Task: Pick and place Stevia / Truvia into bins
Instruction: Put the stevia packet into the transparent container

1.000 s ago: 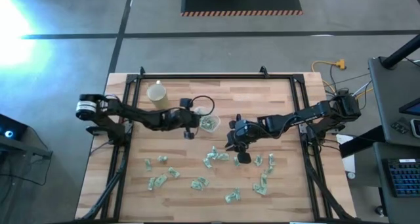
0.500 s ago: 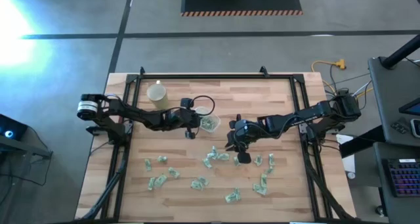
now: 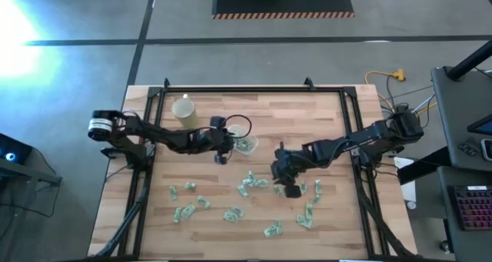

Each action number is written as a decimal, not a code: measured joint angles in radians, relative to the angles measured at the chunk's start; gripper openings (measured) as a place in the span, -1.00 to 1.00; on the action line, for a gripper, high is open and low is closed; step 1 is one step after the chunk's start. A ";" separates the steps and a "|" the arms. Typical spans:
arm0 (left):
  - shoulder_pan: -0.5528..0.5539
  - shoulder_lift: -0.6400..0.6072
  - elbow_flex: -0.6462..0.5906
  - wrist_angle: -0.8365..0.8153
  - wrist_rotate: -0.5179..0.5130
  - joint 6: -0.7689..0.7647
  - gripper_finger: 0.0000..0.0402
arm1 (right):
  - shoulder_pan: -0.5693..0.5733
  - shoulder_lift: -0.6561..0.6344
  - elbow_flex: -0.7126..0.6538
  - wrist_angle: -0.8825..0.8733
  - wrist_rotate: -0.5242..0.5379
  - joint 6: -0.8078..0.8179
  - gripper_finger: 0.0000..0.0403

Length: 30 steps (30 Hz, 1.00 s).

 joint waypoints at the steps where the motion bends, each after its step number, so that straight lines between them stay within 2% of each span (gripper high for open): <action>1: -0.004 -0.008 -0.001 -0.015 0.000 -0.008 -0.31 | 0.014 0.000 -0.003 0.000 0.000 0.008 -0.66; 5: -0.016 -0.043 -0.001 -0.052 0.000 -0.046 -0.31 | 0.071 -0.001 -0.015 0.001 0.024 0.072 -0.66; 15: -0.056 -0.138 -0.009 -0.136 0.001 -0.115 -0.31 | 0.144 0.031 -0.027 0.006 0.233 0.108 -0.66; 30: -0.119 -0.185 -0.009 -0.152 0.001 -0.132 -0.31 | 0.136 0.082 -0.031 0.009 0.238 0.165 -0.28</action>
